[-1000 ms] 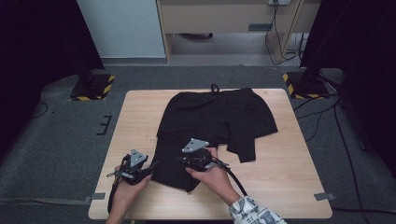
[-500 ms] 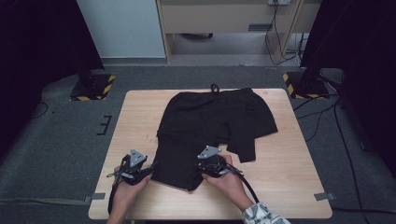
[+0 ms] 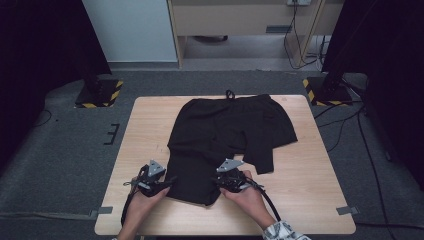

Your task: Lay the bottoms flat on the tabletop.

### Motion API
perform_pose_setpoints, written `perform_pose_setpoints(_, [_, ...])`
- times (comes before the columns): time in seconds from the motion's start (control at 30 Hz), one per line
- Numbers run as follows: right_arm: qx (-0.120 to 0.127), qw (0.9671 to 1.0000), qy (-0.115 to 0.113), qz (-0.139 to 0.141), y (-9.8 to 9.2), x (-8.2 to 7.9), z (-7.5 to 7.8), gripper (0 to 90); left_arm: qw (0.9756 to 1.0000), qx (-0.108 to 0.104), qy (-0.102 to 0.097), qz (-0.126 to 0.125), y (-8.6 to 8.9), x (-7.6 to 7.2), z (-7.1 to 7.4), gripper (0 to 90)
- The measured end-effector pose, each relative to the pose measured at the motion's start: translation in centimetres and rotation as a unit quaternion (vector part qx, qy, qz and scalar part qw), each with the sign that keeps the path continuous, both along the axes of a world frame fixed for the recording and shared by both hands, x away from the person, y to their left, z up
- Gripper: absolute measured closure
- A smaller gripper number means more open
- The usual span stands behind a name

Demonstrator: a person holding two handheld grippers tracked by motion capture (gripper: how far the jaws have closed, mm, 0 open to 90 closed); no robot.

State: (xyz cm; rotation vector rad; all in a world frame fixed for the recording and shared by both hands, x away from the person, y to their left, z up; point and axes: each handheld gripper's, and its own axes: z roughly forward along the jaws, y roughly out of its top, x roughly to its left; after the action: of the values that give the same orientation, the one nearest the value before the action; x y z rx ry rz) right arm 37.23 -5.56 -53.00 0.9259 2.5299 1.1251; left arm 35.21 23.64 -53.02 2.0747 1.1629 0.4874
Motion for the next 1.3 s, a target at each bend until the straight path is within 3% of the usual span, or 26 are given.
perform_pose_setpoints(0.13, [0.001,0.9999,0.006,0.013,0.3,-0.2,0.1,85.1,1.0000,0.002,0.008,-0.001,0.1,-0.2,0.2,56.5])
perform_pose_setpoints(0.3, [0.002,0.9994,0.010,0.034,1.1,-0.7,0.1,87.6,0.9996,0.007,0.027,-0.010,0.6,-0.4,0.7,76.9])
perform_pose_setpoints(0.53, [0.013,0.9966,0.015,0.081,3.7,-2.8,0.0,87.6,0.9986,0.028,0.045,-0.011,2.8,-1.7,1.3,85.7])
perform_pose_setpoints(0.67, [0.006,0.9937,0.013,0.111,5.1,-4.2,0.2,81.1,0.9981,0.033,0.052,-0.009,4.1,-3.1,1.5,85.7])
perform_pose_setpoints(0.8, [0.009,0.9956,-0.023,0.091,4.5,-4.4,1.3,63.9,0.9987,0.026,0.044,-0.002,4.8,-4.6,1.8,82.4])
perform_pose_setpoints(0.83, [0.009,0.9962,-0.032,0.081,4.0,-4.2,1.6,59.7,0.9991,0.024,0.035,0.007,4.9,-4.6,1.9,78.3])
perform_pose_setpoints(0.9, [0.012,0.9974,-0.042,0.058,3.0,-3.5,2.2,52.7,0.9995,0.018,0.011,0.025,4.7,-4.1,1.8,58.1])
perform_pose_setpoints(1.03, [0.011,0.9987,-0.046,0.021,1.3,-1.4,2.5,42.5,0.9990,0.033,0.010,0.029,3.9,-2.6,1.1,37.4])
perform_pose_setpoints(1.13, [-0.001,0.9990,-0.046,0.002,0.9,0.2,2.1,38.9,0.9991,0.025,0.016,0.032,3.7,-1.6,0.6,36.0])
perform_pose_setpoints(1.2, [-0.003,0.9990,-0.045,-0.002,1.1,1.0,1.8,39.8,0.9994,0.010,0.017,0.027,3.7,-1.4,0.4,40.1])
perform_pose_setpoints(1.3, [-0.011,0.9991,-0.042,0.001,1.6,1.6,1.3,52.6,0.9996,0.008,0.020,0.020,3.6,-1.5,0.5,50.8])
